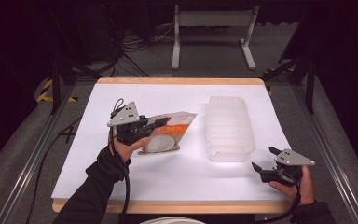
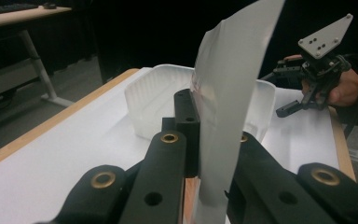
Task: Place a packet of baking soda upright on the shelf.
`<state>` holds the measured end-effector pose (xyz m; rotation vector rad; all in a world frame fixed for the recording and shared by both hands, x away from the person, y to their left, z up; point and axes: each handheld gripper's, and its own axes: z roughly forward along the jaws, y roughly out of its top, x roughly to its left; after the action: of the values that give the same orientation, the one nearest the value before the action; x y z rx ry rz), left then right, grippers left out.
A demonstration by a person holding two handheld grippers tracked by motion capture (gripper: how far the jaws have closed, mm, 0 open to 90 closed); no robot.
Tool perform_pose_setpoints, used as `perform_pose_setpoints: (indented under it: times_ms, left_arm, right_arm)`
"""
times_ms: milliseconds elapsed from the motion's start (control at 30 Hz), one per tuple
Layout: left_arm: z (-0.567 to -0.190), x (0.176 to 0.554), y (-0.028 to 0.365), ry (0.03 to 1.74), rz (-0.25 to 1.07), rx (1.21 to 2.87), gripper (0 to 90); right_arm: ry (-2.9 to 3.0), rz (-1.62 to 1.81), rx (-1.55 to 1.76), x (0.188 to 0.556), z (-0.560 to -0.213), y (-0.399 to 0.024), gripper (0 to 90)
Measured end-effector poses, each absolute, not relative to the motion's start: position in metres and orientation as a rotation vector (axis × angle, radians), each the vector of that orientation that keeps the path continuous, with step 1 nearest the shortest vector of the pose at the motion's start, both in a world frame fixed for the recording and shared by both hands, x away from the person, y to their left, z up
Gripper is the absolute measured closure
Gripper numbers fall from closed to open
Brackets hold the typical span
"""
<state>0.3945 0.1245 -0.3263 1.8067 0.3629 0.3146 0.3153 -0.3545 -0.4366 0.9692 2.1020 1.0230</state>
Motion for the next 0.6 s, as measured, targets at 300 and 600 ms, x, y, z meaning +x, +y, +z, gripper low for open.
perform_pose_setpoints:
  times_ms: [300,600]
  left_arm:
    - [-0.321,0.398,0.109,0.336,0.312,1.799,89.7]
    - [-0.314,0.402,0.093,0.308,0.308,1.783,89.7]
  right_arm:
    - [2.094,1.034,0.971,0.315,-0.436,-0.356,13.4]
    - [2.092,1.048,0.966,0.314,-0.436,-0.356,13.4]
